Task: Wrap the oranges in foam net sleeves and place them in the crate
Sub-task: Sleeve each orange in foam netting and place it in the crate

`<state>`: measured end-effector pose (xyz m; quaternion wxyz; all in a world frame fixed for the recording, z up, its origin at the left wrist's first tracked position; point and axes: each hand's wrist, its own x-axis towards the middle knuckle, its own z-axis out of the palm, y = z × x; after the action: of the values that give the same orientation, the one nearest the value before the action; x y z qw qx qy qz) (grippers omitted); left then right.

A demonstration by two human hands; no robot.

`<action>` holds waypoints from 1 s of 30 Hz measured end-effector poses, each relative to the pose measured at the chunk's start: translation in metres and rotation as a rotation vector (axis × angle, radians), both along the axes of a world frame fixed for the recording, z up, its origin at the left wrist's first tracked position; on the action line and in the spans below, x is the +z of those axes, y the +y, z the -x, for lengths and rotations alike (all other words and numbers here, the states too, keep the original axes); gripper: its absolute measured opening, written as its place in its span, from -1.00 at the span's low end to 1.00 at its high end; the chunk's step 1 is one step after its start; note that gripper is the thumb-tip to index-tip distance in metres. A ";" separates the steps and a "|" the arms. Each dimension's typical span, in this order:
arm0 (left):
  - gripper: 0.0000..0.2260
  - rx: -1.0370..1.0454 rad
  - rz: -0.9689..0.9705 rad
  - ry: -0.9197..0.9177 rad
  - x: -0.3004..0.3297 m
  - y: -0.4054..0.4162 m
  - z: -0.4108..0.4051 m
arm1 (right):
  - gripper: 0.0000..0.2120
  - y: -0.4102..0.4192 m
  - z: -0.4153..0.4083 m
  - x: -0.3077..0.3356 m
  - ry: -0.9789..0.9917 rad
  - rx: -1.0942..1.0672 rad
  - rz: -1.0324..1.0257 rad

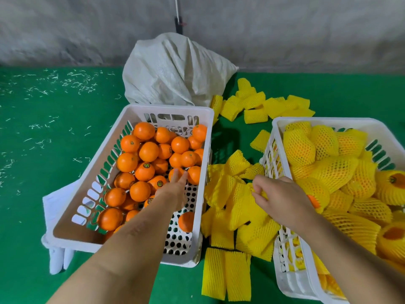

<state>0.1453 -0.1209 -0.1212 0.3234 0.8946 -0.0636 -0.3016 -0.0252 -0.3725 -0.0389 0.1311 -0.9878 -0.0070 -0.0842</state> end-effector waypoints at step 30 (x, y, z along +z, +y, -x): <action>-0.43 -0.245 0.502 -0.493 0.076 -0.060 0.093 | -0.79 0.007 -0.009 0.003 0.321 0.055 0.319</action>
<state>0.0523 -0.1806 -0.0457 0.4694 0.8189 -0.3180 -0.0886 -0.0161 -0.3659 -0.0356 -0.0250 -0.9961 -0.0262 0.0800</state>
